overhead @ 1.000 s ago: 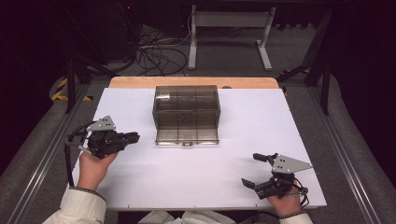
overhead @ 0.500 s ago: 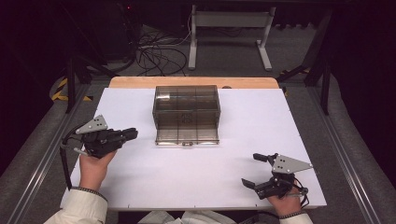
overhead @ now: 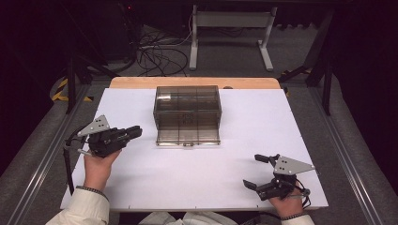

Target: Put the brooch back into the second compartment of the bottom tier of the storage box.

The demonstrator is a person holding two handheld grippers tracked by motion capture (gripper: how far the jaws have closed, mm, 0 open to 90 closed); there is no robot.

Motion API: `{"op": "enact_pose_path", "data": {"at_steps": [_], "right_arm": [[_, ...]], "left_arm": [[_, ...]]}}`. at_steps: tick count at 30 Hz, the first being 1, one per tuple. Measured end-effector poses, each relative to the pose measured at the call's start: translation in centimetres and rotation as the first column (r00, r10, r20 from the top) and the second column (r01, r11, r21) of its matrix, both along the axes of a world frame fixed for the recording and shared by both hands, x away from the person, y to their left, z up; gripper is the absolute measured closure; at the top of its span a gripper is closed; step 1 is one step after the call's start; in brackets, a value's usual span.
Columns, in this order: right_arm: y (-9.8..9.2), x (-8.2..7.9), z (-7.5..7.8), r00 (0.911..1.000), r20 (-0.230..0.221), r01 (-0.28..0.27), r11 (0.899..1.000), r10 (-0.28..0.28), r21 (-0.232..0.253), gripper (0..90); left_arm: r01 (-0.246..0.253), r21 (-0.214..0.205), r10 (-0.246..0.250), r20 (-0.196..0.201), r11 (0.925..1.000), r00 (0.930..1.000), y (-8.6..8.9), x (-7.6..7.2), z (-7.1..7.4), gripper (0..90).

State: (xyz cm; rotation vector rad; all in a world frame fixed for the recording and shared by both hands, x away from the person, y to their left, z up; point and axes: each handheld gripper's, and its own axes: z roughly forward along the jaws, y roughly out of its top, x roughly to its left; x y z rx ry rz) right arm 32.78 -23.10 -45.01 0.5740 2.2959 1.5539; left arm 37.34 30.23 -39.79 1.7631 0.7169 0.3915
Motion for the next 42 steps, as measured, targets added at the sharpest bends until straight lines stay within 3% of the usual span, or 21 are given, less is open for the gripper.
{"op": "enact_pose_path", "data": {"at_steps": [4, 9, 10, 11, 18, 19, 21, 23, 27, 32, 38, 42], "right_arm": [[-0.2, -0.2, 0.0, 1.0000, 0.001, 0.008, 1.000, -0.008, 0.003, 3.3], [-0.5, -0.5, 0.0, 0.9999, 0.001, 0.016, 1.000, -0.016, 0.004, 3.3], [-0.5, -0.5, -0.1, 0.9998, 0.002, 0.017, 1.000, -0.017, 0.004, 3.3], [-0.5, -0.5, 0.0, 0.9998, 0.004, 0.019, 1.000, -0.019, 0.004, 3.3], [-0.6, -0.6, -0.1, 0.9998, 0.001, 0.022, 1.000, -0.022, 0.006, 3.3], [-0.6, -0.6, -0.1, 0.9998, 0.000, 0.021, 1.000, -0.021, 0.006, 3.3], [-0.5, -0.5, 0.0, 0.9999, 0.004, 0.017, 1.000, -0.017, 0.006, 3.3], [-0.4, -0.4, 0.0, 0.9999, -0.001, 0.013, 1.000, -0.013, 0.003, 3.3], [-0.2, -0.2, -0.1, 1.0000, -0.002, 0.007, 1.000, -0.007, 0.004, 3.3], [0.0, 0.0, -0.1, 1.0000, -0.004, -0.003, 1.000, 0.003, 0.001, 3.3], [0.1, 0.1, -0.1, 1.0000, -0.004, -0.007, 1.000, 0.007, 0.004, 3.3], [0.1, 0.1, 0.0, 1.0000, -0.004, -0.008, 1.000, 0.008, 0.002, 3.2]], "left_arm": [[0.010, -0.022, -0.010, -0.023, 0.9997, 0.9997, -0.6, 0.6, 0.1, 80.0], [0.027, -0.030, -0.028, -0.021, 0.9992, 0.9994, -1.6, 1.2, 0.5, 79.9], [0.032, -0.026, -0.032, -0.005, 0.9991, 0.9995, -1.8, 1.3, 0.5, 79.9], [0.036, -0.041, -0.037, -0.017, 0.9985, 0.9992, -2.1, 1.3, 0.5, 79.9], [0.048, -0.034, -0.048, -0.022, 0.9983, 0.9986, -3.4, 1.8, 1.0, 79.9], [0.049, -0.028, -0.049, -0.008, 0.9984, 0.9988, -3.5, 1.9, 1.0, 79.9], [0.051, -0.043, -0.052, -0.022, 0.9978, 0.9984, -4.0, 2.0, 1.0, 79.9], [0.049, -0.032, -0.049, -0.005, 0.9983, 0.9988, -4.5, 2.3, 0.9, 79.9], [0.051, -0.038, -0.052, -0.021, 0.9980, 0.9984, -5.3, 2.6, 0.9, 79.8], [0.057, -0.014, -0.057, -0.013, 0.9983, 0.9983, -6.4, 3.2, 0.9, 79.8], [0.050, -0.024, -0.051, -0.045, 0.9985, 0.9977, -7.2, 3.7, 0.5, 79.8], [0.054, -0.023, -0.055, -0.041, 0.9983, 0.9977, -7.7, 4.0, 0.2, 79.8]]}}
